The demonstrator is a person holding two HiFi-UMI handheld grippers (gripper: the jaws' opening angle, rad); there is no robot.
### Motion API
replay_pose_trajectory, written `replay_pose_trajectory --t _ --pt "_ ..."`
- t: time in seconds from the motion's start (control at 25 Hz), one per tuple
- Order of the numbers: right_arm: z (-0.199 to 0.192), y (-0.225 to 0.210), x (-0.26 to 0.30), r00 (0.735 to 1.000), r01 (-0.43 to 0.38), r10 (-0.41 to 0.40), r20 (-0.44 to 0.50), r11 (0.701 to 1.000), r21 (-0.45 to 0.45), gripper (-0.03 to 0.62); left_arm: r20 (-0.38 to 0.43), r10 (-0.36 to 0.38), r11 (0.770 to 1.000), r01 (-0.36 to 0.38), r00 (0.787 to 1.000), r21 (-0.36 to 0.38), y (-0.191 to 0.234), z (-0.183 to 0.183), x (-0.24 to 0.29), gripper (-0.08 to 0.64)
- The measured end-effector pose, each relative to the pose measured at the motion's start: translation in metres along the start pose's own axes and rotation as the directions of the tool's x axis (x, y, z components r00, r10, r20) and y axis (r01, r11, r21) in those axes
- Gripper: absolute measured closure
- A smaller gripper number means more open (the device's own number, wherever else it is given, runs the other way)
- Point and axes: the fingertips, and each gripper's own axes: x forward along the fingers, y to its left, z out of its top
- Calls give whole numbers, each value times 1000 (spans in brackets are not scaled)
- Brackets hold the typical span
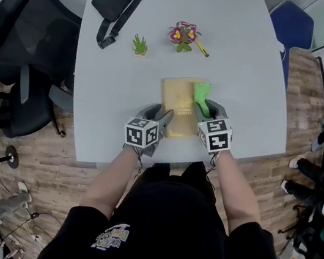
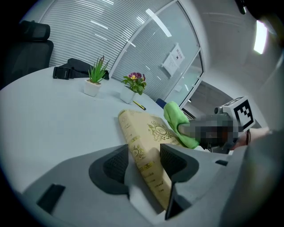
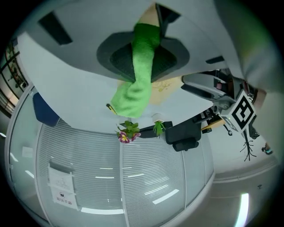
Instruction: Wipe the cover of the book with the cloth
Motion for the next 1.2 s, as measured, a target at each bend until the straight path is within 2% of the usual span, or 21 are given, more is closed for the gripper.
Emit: replay_pose_trajectory --t 0.28,0.56,0.64,0.92,1.2 --pt "-3 57 3 993 -119 119 1 993 21 495 -8 -3 1000 3 1000 -6 0 0 0 334" --pt "-16 84 6 982 -187 189 -22 980 73 495 -9 -9 1000 9 1000 -9 0 0 0 334" --pt "-21 87 6 980 -191 194 -34 979 72 495 -10 -9 1000 9 1000 -9 0 0 0 334" --pt "-25 89 6 981 -184 179 -75 980 -72 495 -11 -10 1000 10 1000 -11 0 0 1 334" --pt "-27 70 5 988 -149 145 -60 987 -66 494 -13 -12 1000 12 1000 -11 0 1 0 334"
